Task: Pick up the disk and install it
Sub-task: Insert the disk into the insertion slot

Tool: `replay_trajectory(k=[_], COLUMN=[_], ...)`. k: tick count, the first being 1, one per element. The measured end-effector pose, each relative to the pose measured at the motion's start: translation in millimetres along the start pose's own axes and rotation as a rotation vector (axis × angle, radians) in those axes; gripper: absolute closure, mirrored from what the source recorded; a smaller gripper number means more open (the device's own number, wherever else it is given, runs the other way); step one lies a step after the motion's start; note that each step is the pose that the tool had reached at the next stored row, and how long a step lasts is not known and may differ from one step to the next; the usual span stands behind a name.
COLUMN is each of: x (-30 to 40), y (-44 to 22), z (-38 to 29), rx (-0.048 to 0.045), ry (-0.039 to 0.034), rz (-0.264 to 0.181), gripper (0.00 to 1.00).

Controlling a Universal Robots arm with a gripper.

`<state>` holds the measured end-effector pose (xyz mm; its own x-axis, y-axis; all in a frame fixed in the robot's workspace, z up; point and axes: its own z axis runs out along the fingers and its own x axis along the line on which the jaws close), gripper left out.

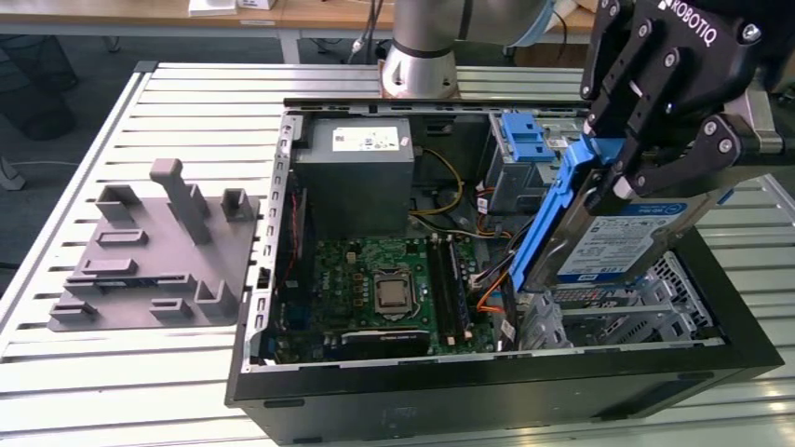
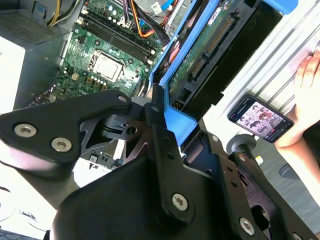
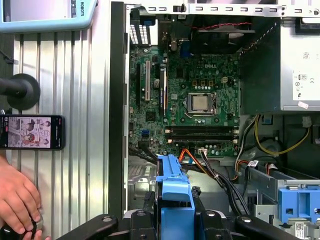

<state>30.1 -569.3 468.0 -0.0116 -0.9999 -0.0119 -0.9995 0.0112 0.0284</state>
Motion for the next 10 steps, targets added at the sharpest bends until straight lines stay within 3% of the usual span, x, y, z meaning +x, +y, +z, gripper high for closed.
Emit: replay_trajectory(k=[4,10], x=[0.1,0.2], y=[-1.3,-12.5], z=[0.6,2.9], rx=[0.0,0.0], ry=[-0.0001,0.0], rz=[0.0,0.0], gripper=[0.64,0.64])
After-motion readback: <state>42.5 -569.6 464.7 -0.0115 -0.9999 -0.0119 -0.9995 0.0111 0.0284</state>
